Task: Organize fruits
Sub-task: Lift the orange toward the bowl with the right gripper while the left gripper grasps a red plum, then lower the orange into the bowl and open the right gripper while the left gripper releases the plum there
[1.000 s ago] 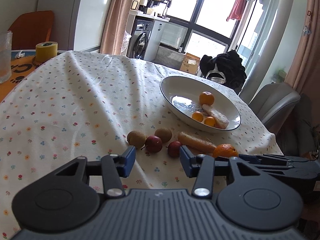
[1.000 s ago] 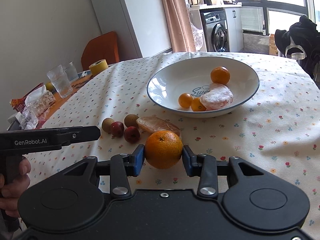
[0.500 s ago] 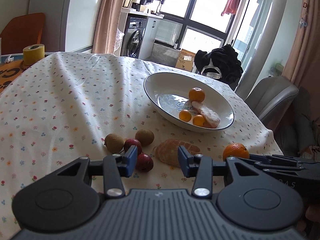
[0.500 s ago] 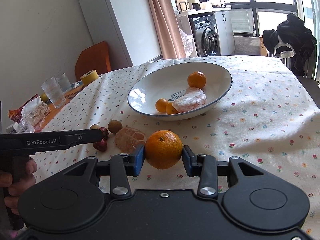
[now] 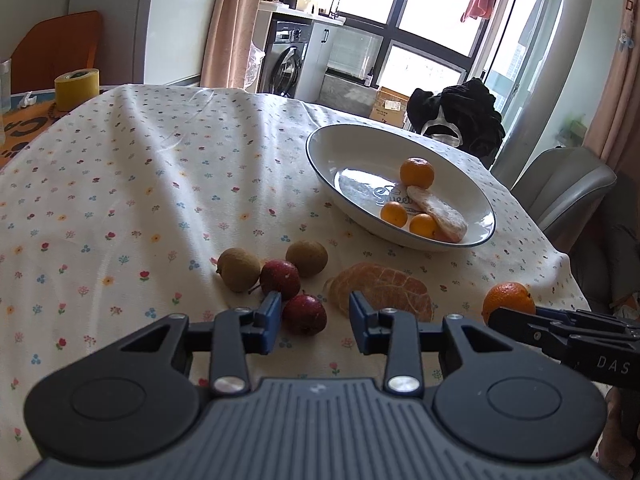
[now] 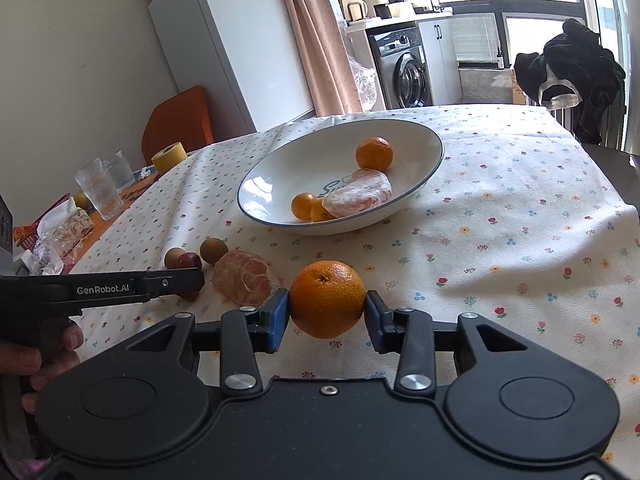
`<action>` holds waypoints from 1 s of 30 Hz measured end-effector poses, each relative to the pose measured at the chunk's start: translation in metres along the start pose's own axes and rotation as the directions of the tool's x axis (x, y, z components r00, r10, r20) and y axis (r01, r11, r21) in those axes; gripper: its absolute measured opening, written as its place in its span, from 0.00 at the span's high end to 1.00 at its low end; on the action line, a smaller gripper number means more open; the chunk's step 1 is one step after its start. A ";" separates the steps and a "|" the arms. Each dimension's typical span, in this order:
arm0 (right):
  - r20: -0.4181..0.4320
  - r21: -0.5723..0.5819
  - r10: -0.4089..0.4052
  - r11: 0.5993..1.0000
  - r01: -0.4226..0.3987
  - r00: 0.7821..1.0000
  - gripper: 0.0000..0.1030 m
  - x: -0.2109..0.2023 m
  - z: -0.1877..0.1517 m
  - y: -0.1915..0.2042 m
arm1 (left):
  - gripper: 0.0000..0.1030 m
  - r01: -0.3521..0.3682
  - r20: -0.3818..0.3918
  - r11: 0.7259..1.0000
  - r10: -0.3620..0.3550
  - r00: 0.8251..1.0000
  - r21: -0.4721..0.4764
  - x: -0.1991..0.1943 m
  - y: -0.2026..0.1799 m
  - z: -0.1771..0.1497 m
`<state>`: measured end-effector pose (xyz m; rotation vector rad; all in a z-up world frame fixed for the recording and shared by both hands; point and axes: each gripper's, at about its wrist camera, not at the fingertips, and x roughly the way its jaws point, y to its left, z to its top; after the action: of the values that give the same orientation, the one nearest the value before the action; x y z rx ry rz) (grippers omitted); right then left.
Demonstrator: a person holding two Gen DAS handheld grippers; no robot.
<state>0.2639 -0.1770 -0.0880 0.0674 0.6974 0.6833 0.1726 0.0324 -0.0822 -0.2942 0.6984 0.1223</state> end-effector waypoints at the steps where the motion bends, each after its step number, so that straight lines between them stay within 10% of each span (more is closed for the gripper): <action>1: -0.002 0.001 0.002 1.000 -0.002 1.000 0.63 0.001 -0.001 0.000 | 0.68 -0.001 -0.006 1.000 0.001 1.000 -0.002 0.001 0.001 -0.001; 30: 0.055 -0.020 0.015 1.000 -0.014 0.998 0.63 0.002 0.026 0.004 | 0.79 0.021 0.092 0.998 -0.026 0.995 0.057 -0.017 -0.025 0.036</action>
<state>0.2786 -0.1688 -0.0680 0.0734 0.6381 0.6995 0.1871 0.0192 -0.0394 -0.2413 0.6047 0.0932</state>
